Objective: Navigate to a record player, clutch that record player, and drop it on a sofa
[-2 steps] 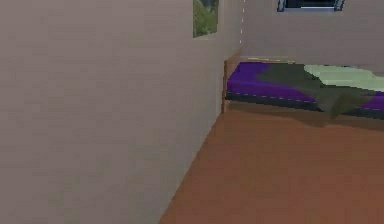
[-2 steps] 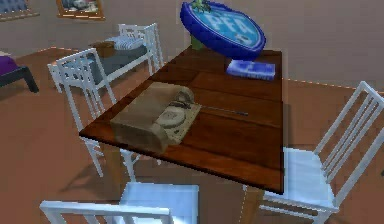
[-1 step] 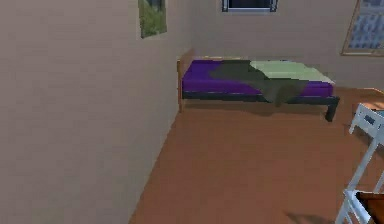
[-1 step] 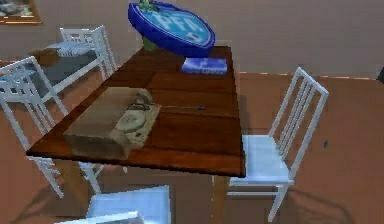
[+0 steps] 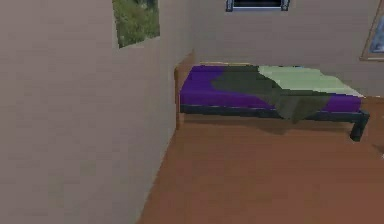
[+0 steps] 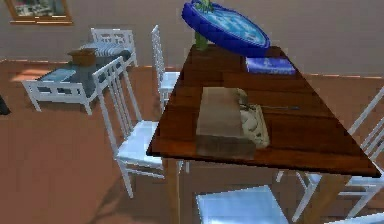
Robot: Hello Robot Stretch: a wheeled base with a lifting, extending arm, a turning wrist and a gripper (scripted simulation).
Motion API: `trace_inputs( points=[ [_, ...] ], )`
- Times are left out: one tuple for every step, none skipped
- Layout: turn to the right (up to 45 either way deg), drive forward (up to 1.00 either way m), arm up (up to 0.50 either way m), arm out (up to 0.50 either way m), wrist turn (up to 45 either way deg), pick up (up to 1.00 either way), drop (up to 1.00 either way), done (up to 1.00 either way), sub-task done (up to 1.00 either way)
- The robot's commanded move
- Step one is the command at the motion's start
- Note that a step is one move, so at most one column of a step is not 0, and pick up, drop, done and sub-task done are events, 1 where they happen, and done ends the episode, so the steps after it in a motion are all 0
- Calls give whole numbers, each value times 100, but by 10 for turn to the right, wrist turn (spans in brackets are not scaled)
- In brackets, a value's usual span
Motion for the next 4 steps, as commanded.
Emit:
trace_inputs(
  points=[
    [450,0,0,0,0,0,0,0,0],
    [180,0,0,0,0,0,0,0,0],
    [0,35,0,0,0,0,0,0,0],
    [-240,0,0,0,0,0,0,0,0]
  ],
)
